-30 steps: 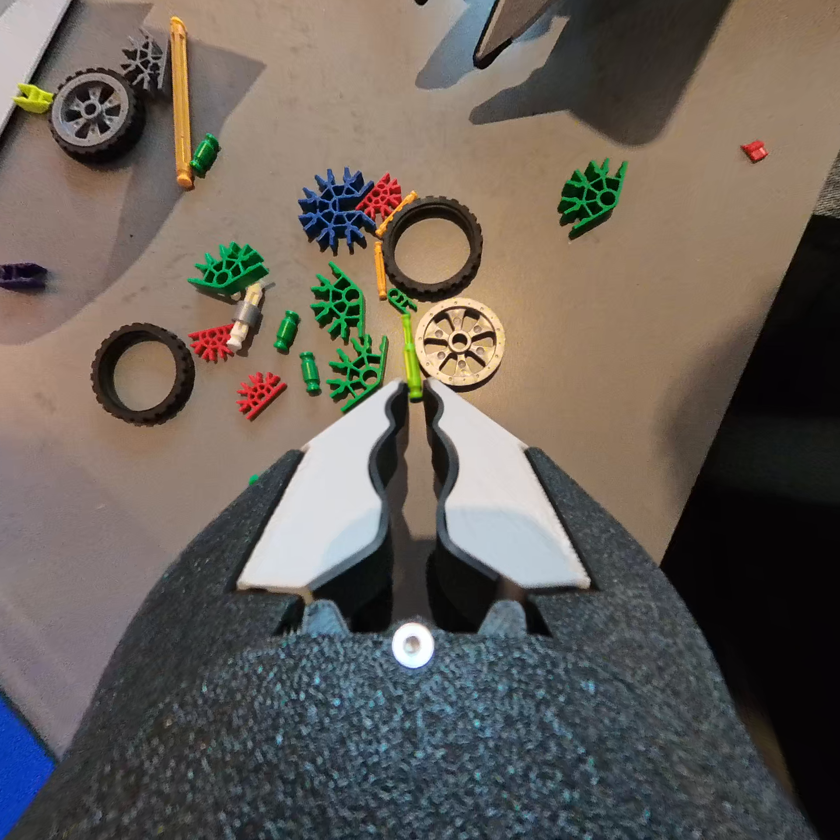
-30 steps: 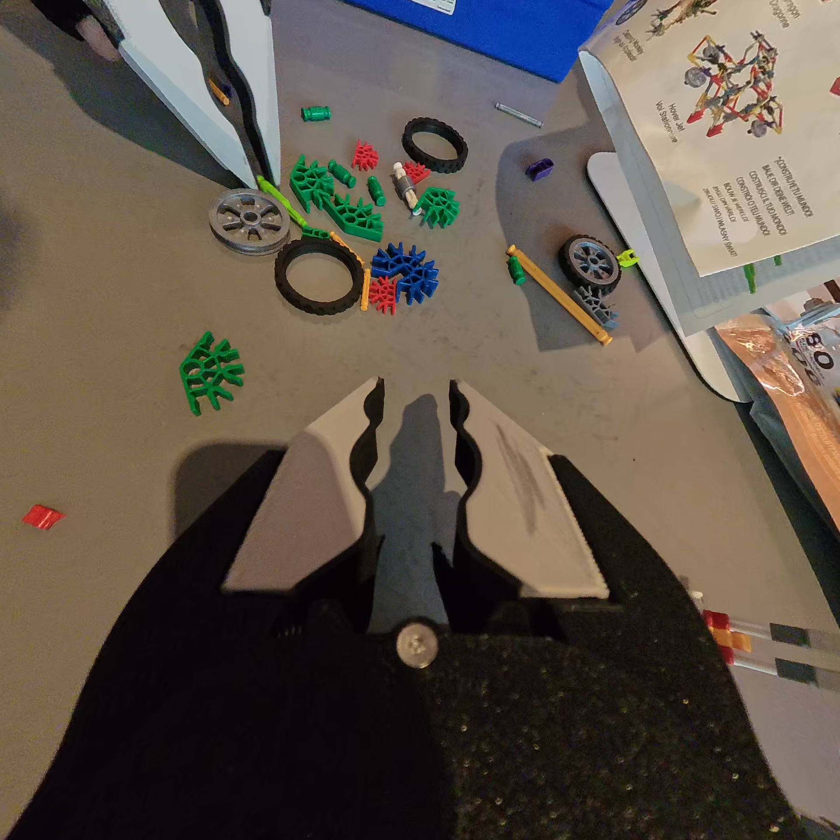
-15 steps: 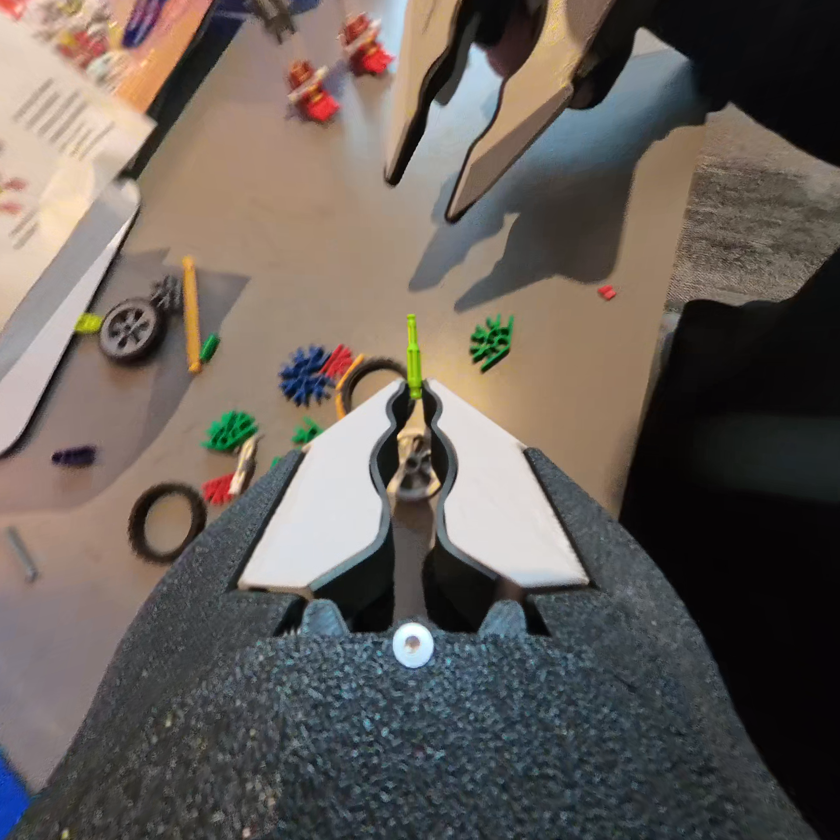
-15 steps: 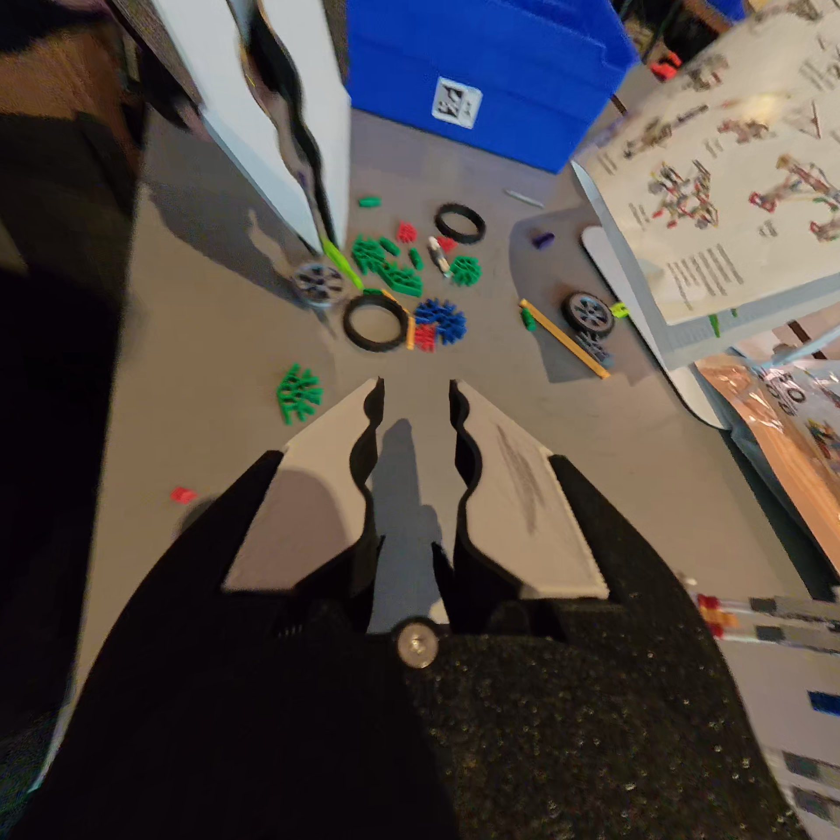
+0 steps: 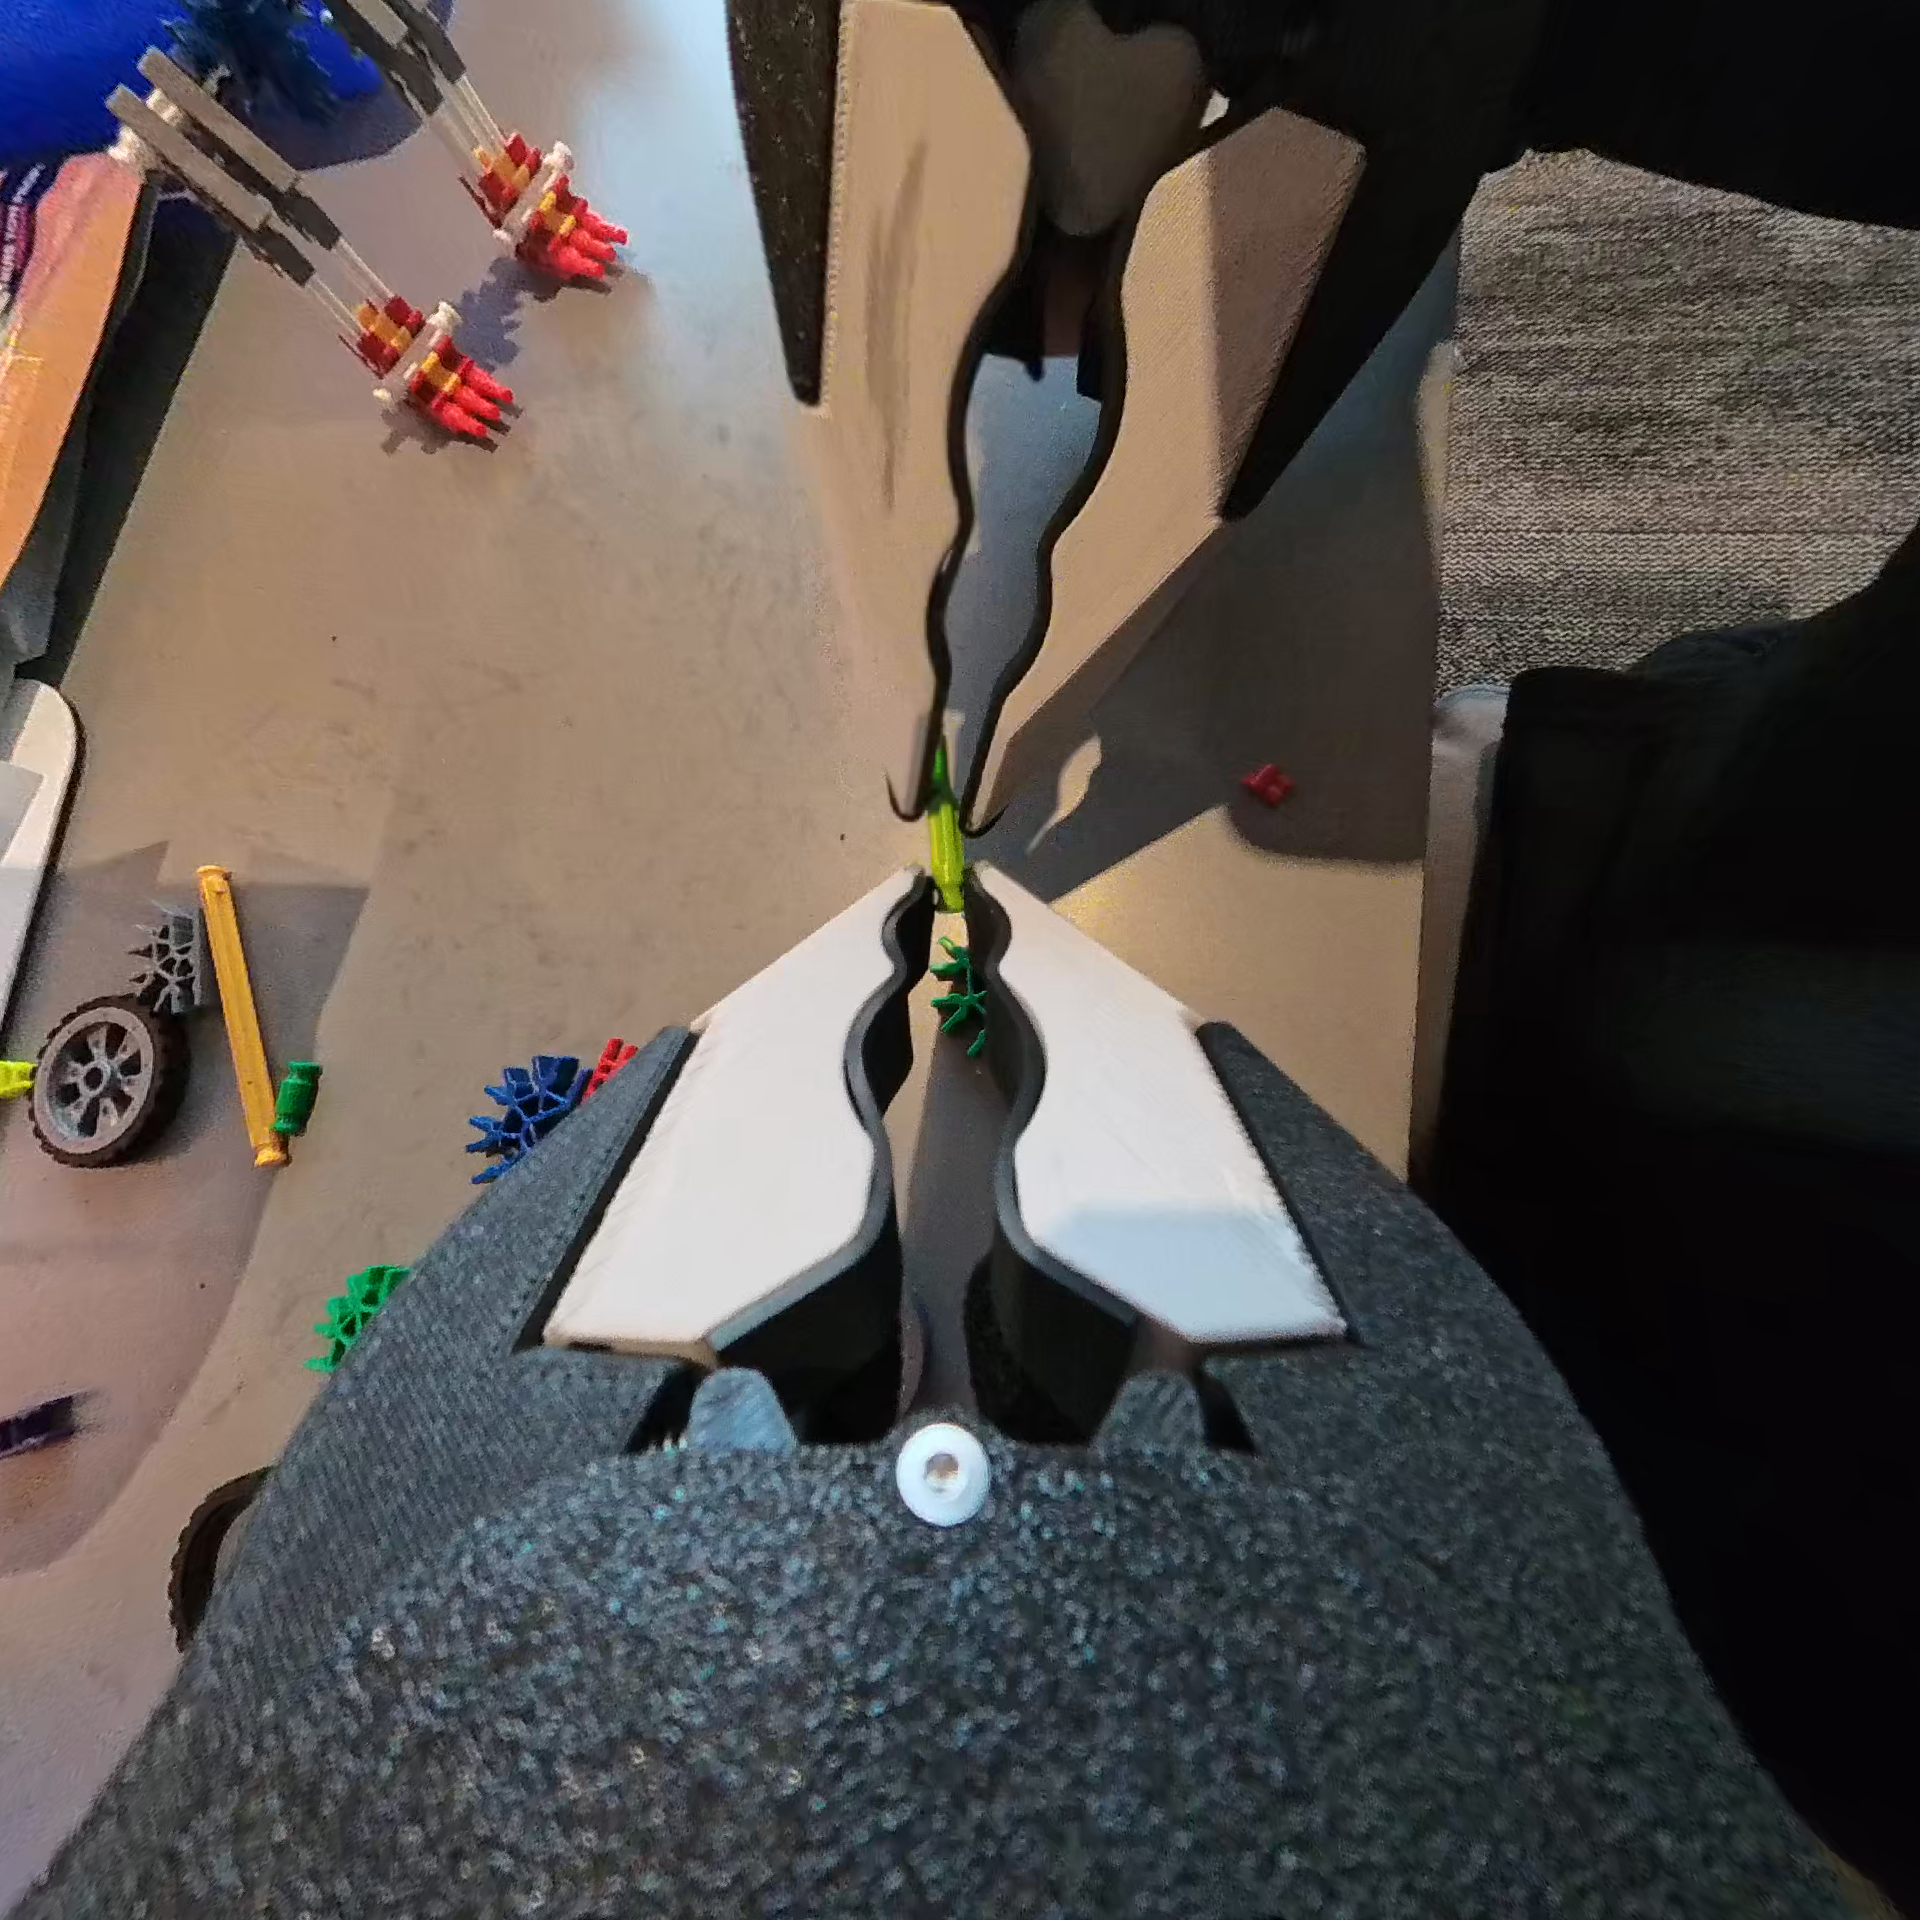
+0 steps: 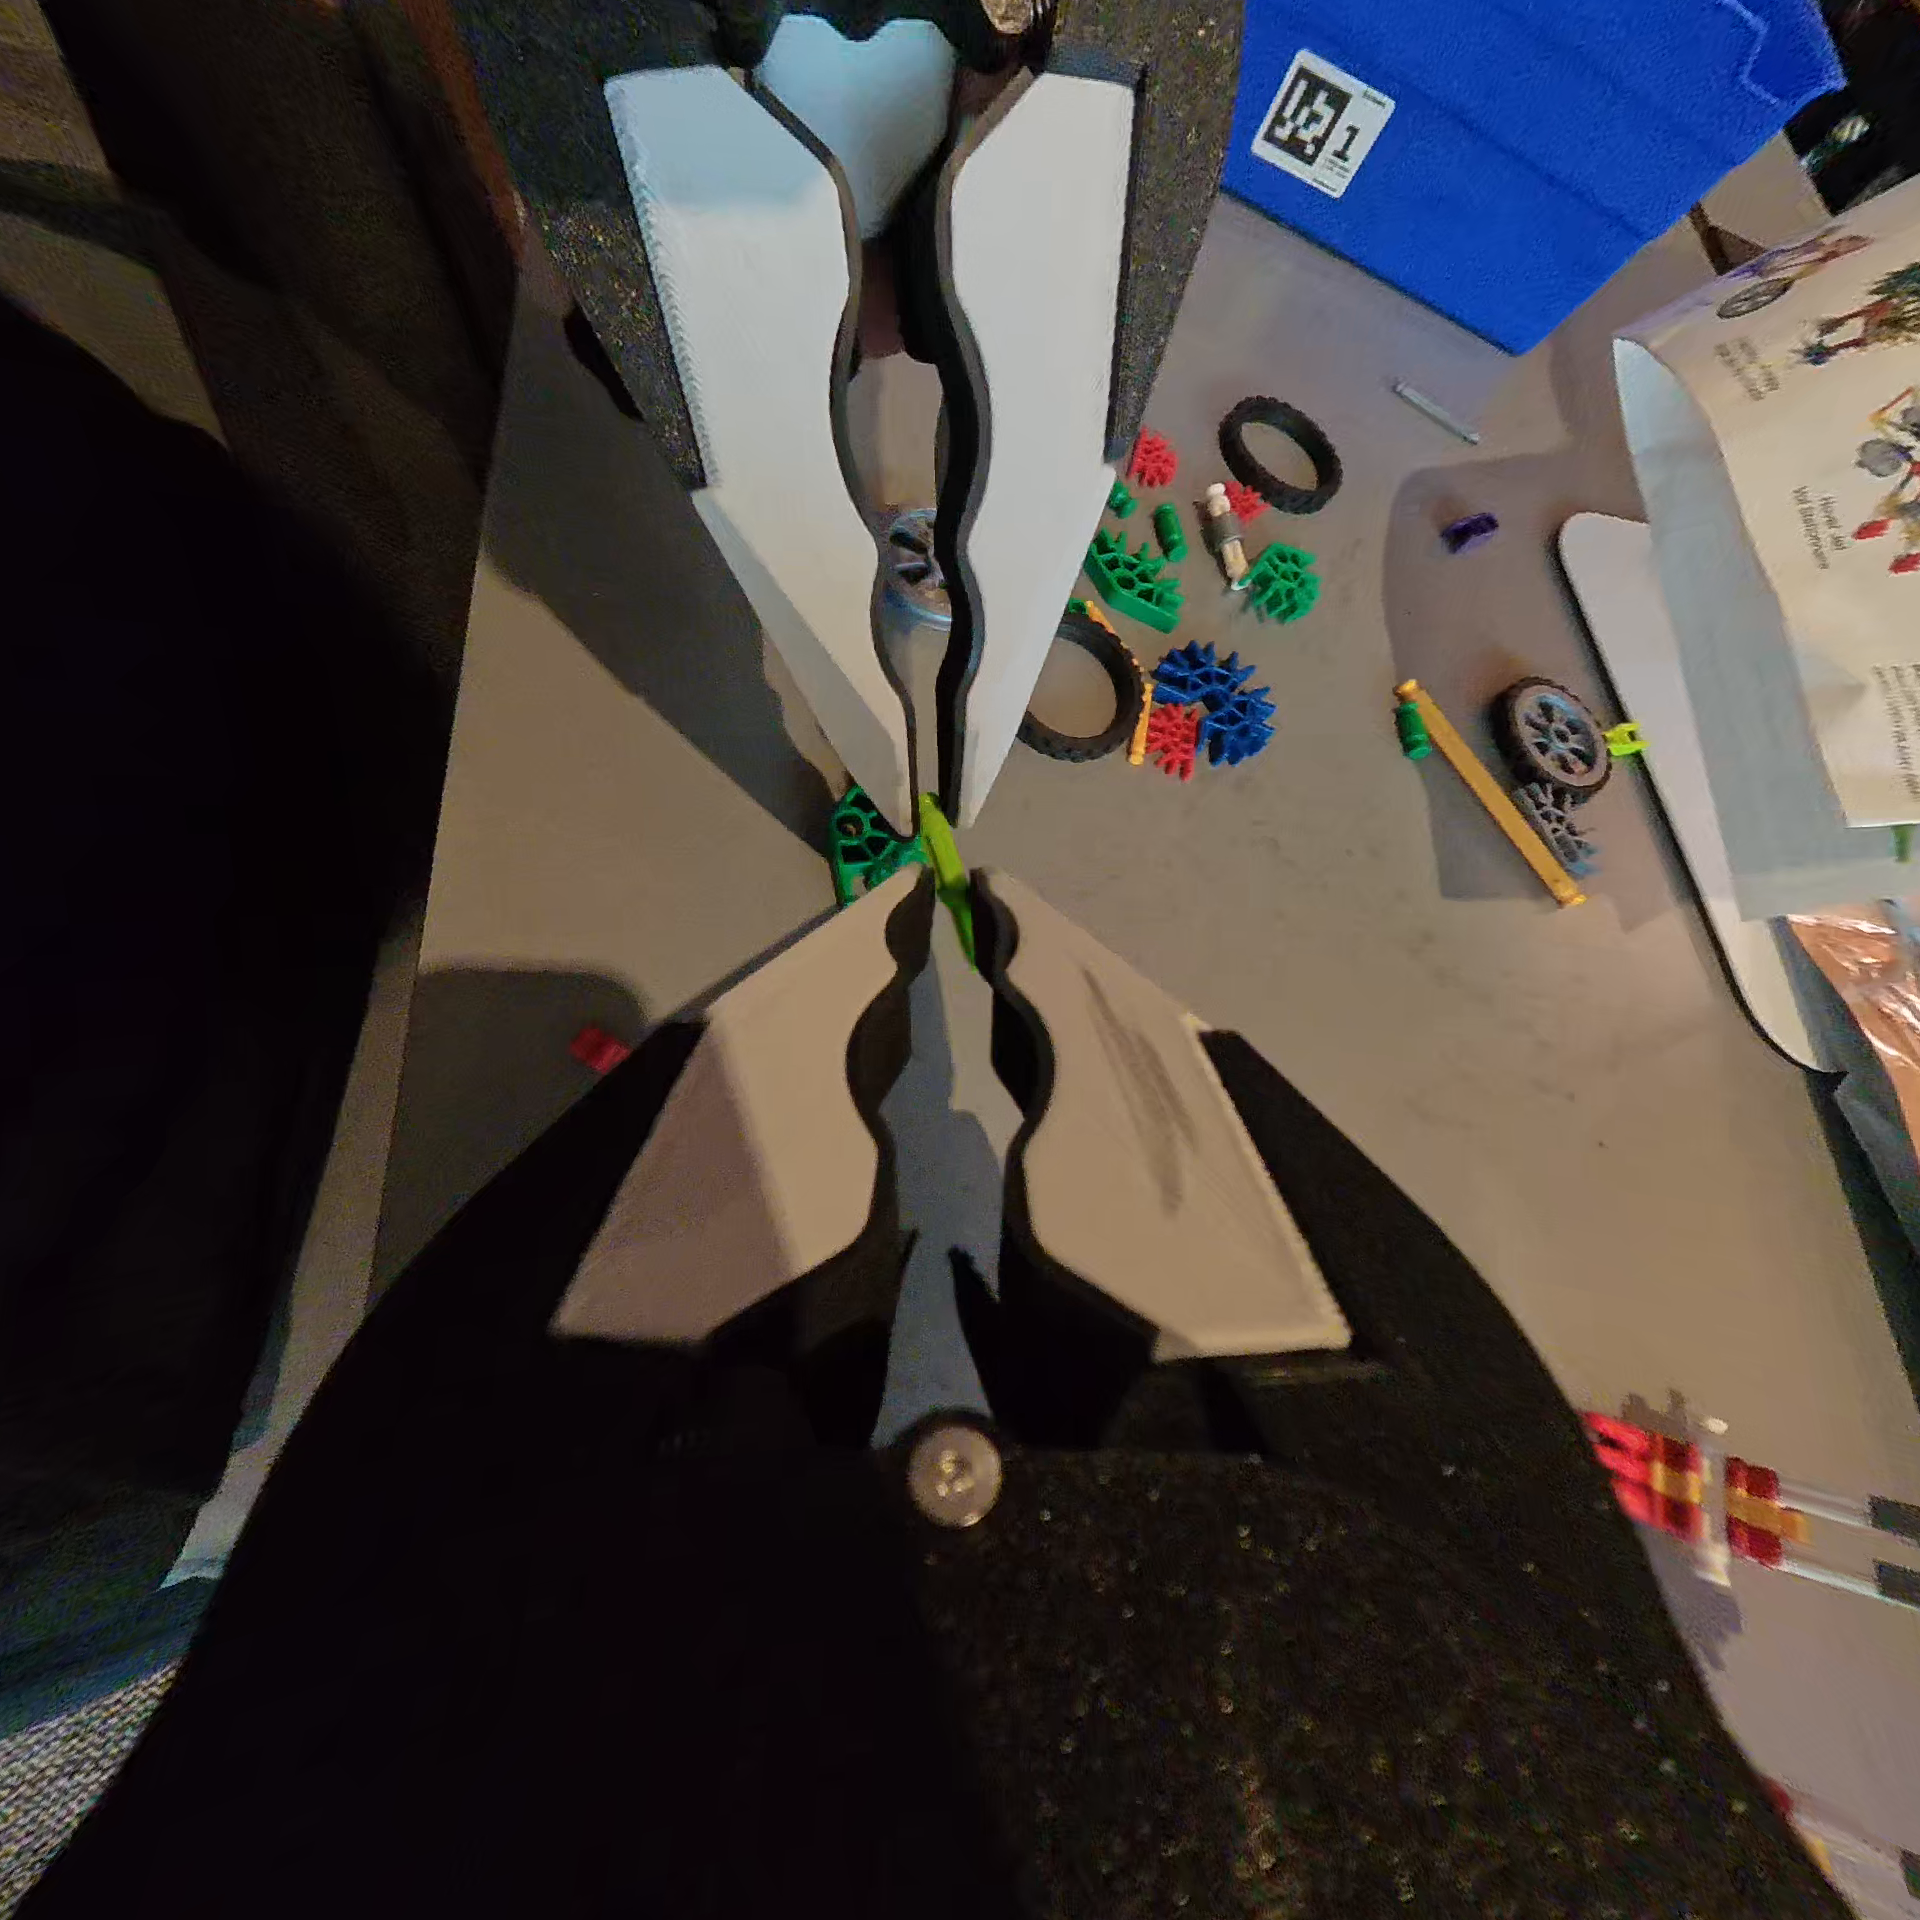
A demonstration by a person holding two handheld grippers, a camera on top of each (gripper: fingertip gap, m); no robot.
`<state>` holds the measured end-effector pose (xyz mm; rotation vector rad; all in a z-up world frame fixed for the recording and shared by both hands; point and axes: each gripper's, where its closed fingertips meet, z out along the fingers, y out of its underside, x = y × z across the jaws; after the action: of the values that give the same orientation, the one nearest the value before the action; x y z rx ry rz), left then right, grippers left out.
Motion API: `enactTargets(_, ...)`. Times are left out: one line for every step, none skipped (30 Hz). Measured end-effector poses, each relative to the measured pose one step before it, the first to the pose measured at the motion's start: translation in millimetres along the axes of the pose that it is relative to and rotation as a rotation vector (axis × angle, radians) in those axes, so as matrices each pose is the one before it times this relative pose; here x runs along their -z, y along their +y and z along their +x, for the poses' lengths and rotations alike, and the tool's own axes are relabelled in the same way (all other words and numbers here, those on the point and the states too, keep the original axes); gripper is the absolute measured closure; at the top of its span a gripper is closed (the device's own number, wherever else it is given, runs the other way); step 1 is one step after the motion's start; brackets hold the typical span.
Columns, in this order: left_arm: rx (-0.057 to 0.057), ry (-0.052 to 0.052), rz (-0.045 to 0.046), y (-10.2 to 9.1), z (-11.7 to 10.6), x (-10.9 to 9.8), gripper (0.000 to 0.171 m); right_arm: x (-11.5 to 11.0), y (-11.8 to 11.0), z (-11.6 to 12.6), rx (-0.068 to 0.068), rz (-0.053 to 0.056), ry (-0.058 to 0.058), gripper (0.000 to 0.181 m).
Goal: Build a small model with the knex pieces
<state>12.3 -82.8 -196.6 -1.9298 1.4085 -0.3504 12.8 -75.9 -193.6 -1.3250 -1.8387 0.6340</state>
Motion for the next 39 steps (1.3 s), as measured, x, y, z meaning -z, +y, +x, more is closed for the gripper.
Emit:
enactTargets(0.0025, 0.0034, -0.00165, 0.66, 1.11, -0.62, 0.166, -0.48, 0.81, -1.38, 0.0035, 0.0007, -0.0053, 0.175)
enactTargets(0.0039, 0.0061, -0.00077, 0.55, 1.61, -0.52, 0.166, -0.53, 1.01, -1.75, -0.0007, 0.0000, -0.0094, 0.175)
enactTargets(0.0027, 0.0026, -0.00009, 0.66, 1.10, -0.78, 0.166, -0.51, 1.16, -1.38, -0.0030, 0.0006, -0.0089, 0.176)
enactTargets(0.0029, 0.0037, -0.00103, 0.93, 1.34, -0.99, 0.166, -0.36, 0.86, -1.39, -0.0004, 0.0014, -0.0086, 0.176)
enactTargets(0.0018, 0.0069, -0.00177, 0.96, 1.79, -1.13, 0.166, -0.44, 1.18, -1.95, -0.0016, -0.0016, -0.0122, 0.176)
enactTargets(0.0015, 0.0042, -0.00157, 1.00, 1.35, -1.09, 0.166, -0.65, 1.20, -1.65, -0.0012, -0.0045, -0.0090, 0.176)
enactTargets(0.0031, 0.0037, -0.00223, 1.02, 1.02, -1.20, 0.166, -0.72, 1.26, -1.35, -0.0008, -0.0059, -0.0067, 0.176)
enactTargets(0.0033, 0.0065, -0.00195, 1.07, 1.53, -1.25, 0.166, -0.77, 1.48, -1.65, -0.0022, -0.0072, -0.0089, 0.176)
enactTargets(0.0028, 0.0022, -0.00163, 1.04, 0.92, -1.11, 0.166, -0.74, 1.29, -1.08, -0.0017, -0.0058, -0.0058, 0.176)
enactTargets(0.0041, 0.0046, -0.00158, 1.02, 1.15, -0.89, 0.164, -0.80, 1.22, -0.82, -0.0036, -0.0049, -0.0044, 0.176)
enactTargets(0.0033, 0.0052, -0.00170, 1.01, 1.29, -0.61, 0.161, -0.70, 1.22, -0.88, -0.0041, -0.0054, -0.0048, 0.176)
enactTargets(0.0031, -0.0047, 0.00127, 0.71, -0.31, -0.07, 0.158, -0.87, 1.42, -1.04, -0.0028, -0.0072, -0.0053, 0.176)
enactTargets(0.0040, -0.0043, 0.00316, 0.52, -0.56, 0.49, 0.157, -0.79, 1.35, -0.60, -0.0015, -0.0075, -0.0024, 0.176)
enactTargets(0.0053, 0.0014, 0.00205, 0.86, 0.16, 0.58, 0.155, -0.89, 0.87, -0.36, -0.0023, -0.0054, -0.0014, 0.176)
enactTargets(0.0048, -0.0021, 0.00105, 0.89, -0.46, 0.39, 0.154, -1.02, 0.48, -0.26, -0.0039, -0.0025, -0.0021, 0.176)
enactTargets(0.0031, -0.0049, -0.00042, 1.20, -0.73, 0.36, 0.153, -1.09, 0.43, 0.17, -0.0022, -0.0025, -0.0001, 0.176)
enactTargets(0.0013, -0.0023, -0.00248, 1.54, -0.38, 0.17, 0.153, -1.13, 0.69, 0.30, -0.0017, -0.0051, 0.0011, 0.176)
enactTargets(0.0006, -0.0006, -0.00326, 1.51, -0.07, -0.03, 0.154, -1.03, 1.14, 0.37, -0.0030, -0.0085, -0.0001, 0.176)
enactTargets(0.0010, -0.0021, -0.00188, 1.18, -0.23, -0.12, 0.154, -0.65, 0.75, 0.93, 0.0004, -0.0058, 0.0046, 0.176)
enactTargets(0.0009, -0.0002, -0.00319, 1.19, 0.12, -0.44, 0.155, -0.11, 0.04, 0.62, 0.0000, -0.0005, 0.0021, 0.177)
enactTargets(-0.0017, 0.0003, -0.00425, 1.16, 0.36, -0.61, 0.155, 0.02, -0.19, -0.37, -0.0020, 0.0006, -0.0042, 0.177)
enactTargets(-0.0023, -0.0033, -0.00325, 1.02, -0.18, -0.68, 0.155, -0.11, 0.39, -0.57, 0.0001, -0.0024, -0.0049, 0.177)
enactTargets(-0.0016, -0.0021, -0.00340, 0.90, 0.06, -0.65, 0.155, -0.28, 0.83, 0.07, 0.0000, -0.0050, -0.0001, 0.177)
enactTargets(-0.0004, -0.0008, 0.00212, -0.10, 0.17, -0.19, 0.155, -0.37, 0.87, 0.38, -0.0010, -0.0057, 0.0010, 0.177)
enactTargets(0.0019, 0.0008, 0.00194, -0.22, 0.06, 0.02, 0.155, 0.13, 0.31, 0.19, 0.0006, -0.0018, -0.0003, 0.177)
enactTargets(-0.0004, -0.0023, 0.00050, 0.09, -0.29, -0.01, 0.156, 0.31, 0.53, -0.08, -0.0004, -0.0022, -0.0021, 0.177)
enactTargets(-0.0001, -0.0013, -0.00031, 0.12, -0.23, 0.08, 0.156, 0.43, 0.77, 0.67, -0.0004, -0.0028, 0.0014, 0.177)
enactTargets(0.0005, -0.0006, 0.00048, 0.08, -0.12, 0.08, 0.156, 0.16, 0.36, 0.29, -0.0016, -0.0010, -0.0004, 0.177)
enactTargets(0.0004, -0.0007, 0.00080, -0.09, 0.03, -0.02, 0.156, 0.00, -0.55, -0.09, -0.0027, 0.0031, -0.0018, 0.176)
enactTargets(0.0000, 0.0003, 0.00026, 0.12, 0.11, 0.00, 0.156, -0.10, -0.76, -0.58, -0.0013, 0.0032, -0.0034, 0.176)
enactTargets(0.0007, 0.0000, 0.00043, 0.10, 0.11, -0.01, 0.156, -0.06, -0.26, -0.62, 0.0014, -0.0004, -0.0029, 0.176)
enactTargets(0.0004, -0.0015, 0.00090, -0.05, -0.27, 0.13, 0.156, 0.20, 0.13, -0.35, 0.0025, -0.0009, -0.0007, 0.176)
enactTargets(0.0008, -0.0014, 0.00056, 0.06, -0.21, 0.08, 0.156, 0.60, -0.66, 0.39, -0.0013, 0.0046, 0.0013, 0.172)
enactTargets(0.0012, -0.0001, 0.00095, 0.01, -0.01, 0.05, 0.156, 0.78, -1.06, 0.49, -0.0067, 0.0073, -0.0005, 0.166)
enactTargets(0.0006, -0.0010, 0.00120, -0.05, 0.05, 0.05, 0.156, 1.12, -1.39, 0.48, -0.0032, 0.0083, 0.0012, 0.163)
enactTargets(-0.0005, -0.0022, -0.00021, 0.21, -0.19, 0.07, 0.156, 1.49, -2.28, 1.27, 0.0022, 0.0129, 0.0083, 0.164)
enactTargets(-0.0003, -0.0015, -0.00043, 0.24, -0.13, 0.22, 0.156, 1.51, -2.97, 0.90, -0.0025, 0.0152, 0.0034, 0.164)
enactTargets(0.0009, -0.0015, 0.00061, 0.15, -0.13, 0.04, 0.156, 1.14, -2.77, -0.06, -0.0053, 0.0144, -0.0042, 0.170)
enactTargets(0.0009, -0.0004, 0.00056, 0.15, 0.03, 0.04, 0.156, 0.46, -2.16, -0.18, -0.0012, 0.0096, -0.0036, 0.172)
